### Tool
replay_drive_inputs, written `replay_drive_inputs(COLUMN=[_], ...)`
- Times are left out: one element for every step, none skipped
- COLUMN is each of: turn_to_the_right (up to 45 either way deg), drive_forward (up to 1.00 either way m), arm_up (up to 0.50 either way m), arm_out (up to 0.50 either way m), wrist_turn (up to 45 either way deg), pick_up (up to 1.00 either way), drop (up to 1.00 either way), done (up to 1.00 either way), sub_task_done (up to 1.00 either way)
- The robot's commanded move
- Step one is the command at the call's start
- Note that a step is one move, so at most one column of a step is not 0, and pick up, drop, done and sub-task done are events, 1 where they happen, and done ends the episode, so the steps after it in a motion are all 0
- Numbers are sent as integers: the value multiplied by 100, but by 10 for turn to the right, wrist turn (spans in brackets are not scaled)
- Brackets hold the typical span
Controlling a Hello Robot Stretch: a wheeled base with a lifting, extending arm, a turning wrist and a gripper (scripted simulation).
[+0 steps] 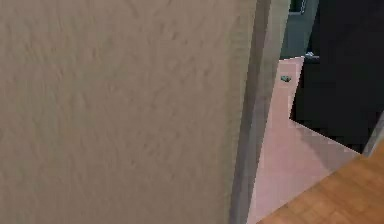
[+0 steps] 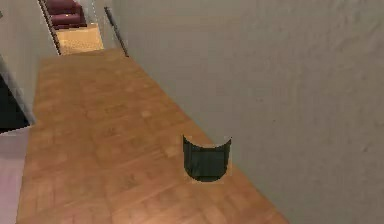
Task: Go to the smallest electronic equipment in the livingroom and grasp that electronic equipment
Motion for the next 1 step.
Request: replay_drive_inputs(turn_to_the_right=[450], drive_forward=[0], arm_up=[0], arm_out=[0], wrist_turn=[0], pick_up=[0], drop=[0], done=[0], sub_task_done=[0])
